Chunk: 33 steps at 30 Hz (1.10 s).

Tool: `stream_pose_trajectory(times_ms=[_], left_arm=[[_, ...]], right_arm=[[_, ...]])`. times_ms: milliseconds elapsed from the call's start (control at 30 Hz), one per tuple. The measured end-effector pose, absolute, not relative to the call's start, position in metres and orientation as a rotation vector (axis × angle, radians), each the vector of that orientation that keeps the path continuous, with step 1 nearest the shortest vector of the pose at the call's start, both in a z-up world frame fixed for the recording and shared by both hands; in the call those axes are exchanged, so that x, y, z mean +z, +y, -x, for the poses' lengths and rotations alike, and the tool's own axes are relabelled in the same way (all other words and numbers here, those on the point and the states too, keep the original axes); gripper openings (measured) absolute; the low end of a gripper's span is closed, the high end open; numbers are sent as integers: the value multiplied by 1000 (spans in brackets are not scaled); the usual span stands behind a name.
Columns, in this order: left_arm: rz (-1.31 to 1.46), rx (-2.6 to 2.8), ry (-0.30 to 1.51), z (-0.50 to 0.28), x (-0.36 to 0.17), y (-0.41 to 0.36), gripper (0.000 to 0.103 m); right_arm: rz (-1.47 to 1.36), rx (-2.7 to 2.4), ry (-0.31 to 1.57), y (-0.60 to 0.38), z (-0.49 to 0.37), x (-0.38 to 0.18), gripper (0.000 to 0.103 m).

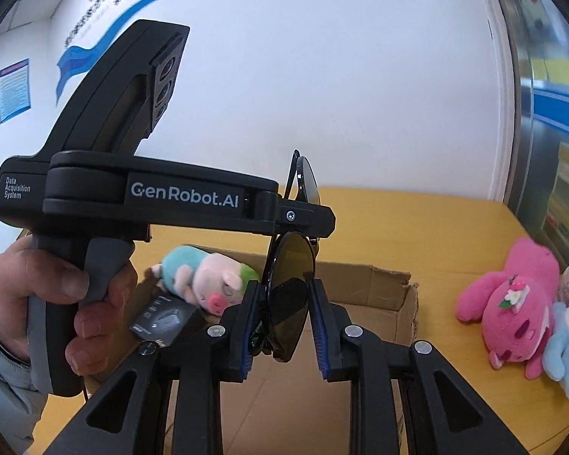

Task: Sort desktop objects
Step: 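Lift the sunglasses with both grippers and carry them over the box, then lower the sunglasses into the box and open both grippers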

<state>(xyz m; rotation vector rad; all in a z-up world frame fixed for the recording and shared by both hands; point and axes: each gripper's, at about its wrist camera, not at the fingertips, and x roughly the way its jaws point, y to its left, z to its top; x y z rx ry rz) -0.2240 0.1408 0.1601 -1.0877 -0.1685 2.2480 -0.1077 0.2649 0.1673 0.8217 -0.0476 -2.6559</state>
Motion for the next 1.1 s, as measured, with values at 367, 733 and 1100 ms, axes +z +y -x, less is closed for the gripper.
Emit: stream_pose_trajectory(times_ms=[367,733,1100], left_arm=[[1400,2071,-280,309,23,169,38],[1470,1958,-342,322,-32,197,37],[1521,1964,-278,315,-21,198,43]], right_arm=[[-1216,-2563,-178,291,207,53,24],[-1524,-2618,-20,291,231,13,23],[-1461,-2687,35,288,210,27,66]])
